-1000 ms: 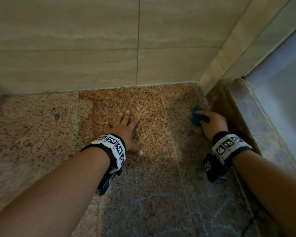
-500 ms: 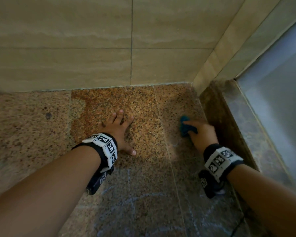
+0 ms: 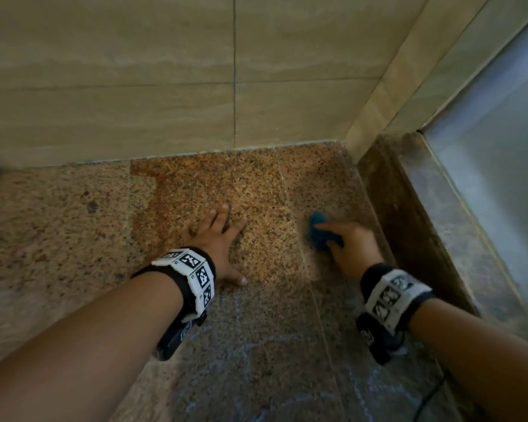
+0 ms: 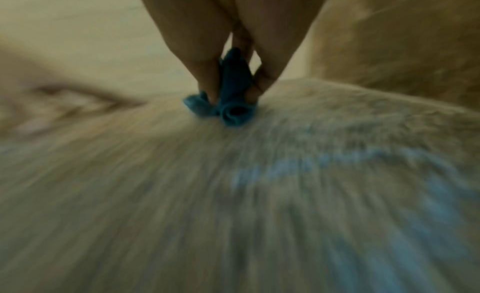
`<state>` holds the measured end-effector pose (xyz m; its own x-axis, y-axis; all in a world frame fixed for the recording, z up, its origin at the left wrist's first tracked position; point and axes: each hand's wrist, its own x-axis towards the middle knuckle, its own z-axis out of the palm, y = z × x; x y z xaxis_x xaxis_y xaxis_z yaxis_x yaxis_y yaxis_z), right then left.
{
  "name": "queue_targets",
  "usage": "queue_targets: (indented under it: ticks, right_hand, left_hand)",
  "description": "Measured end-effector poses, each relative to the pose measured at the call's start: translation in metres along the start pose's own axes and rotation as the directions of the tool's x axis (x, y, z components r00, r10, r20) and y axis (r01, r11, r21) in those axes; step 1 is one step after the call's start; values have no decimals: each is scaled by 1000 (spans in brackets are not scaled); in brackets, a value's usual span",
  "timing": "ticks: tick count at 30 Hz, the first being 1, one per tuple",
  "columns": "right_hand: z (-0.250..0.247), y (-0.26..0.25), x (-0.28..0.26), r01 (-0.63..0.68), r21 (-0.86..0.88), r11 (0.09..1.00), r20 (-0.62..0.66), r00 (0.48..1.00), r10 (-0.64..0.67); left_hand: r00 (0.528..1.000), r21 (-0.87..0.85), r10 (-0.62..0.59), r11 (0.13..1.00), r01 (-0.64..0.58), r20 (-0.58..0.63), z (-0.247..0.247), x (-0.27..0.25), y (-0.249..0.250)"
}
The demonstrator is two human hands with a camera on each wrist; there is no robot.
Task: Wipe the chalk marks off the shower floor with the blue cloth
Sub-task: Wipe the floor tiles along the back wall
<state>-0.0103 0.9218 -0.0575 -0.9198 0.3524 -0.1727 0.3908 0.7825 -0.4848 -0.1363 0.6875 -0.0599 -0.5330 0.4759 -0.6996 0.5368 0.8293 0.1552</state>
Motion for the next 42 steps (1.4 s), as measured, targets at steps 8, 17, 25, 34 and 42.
queue_targets:
  ticks: [8,17,25,34,42]
  right_hand:
    - [-22,26,18,-154,23,988,-49,987,155]
    - [20,-15,-27,304,-6,953,74,950,-303]
    - [-20,18,13,-264,-25,964,-125,958,259]
    - [6,-9,15,117,-24,993,71,991,-115]
    - [-8,4,29,-194,-18,981,-98,977,191]
  left_hand:
    - [999,4,-29,1000,29,25,-8,-5,7]
    - [1000,-16,-20,1000,20,4,-6,-5,6]
    - [1000,-12,-6,1000,5,-15,-3,-5,4]
    - [1000,-20,-5,1000,5,-22,-1,-3,2]
    - [1000,-30,-1,1000,0,-30,0,-1,1]
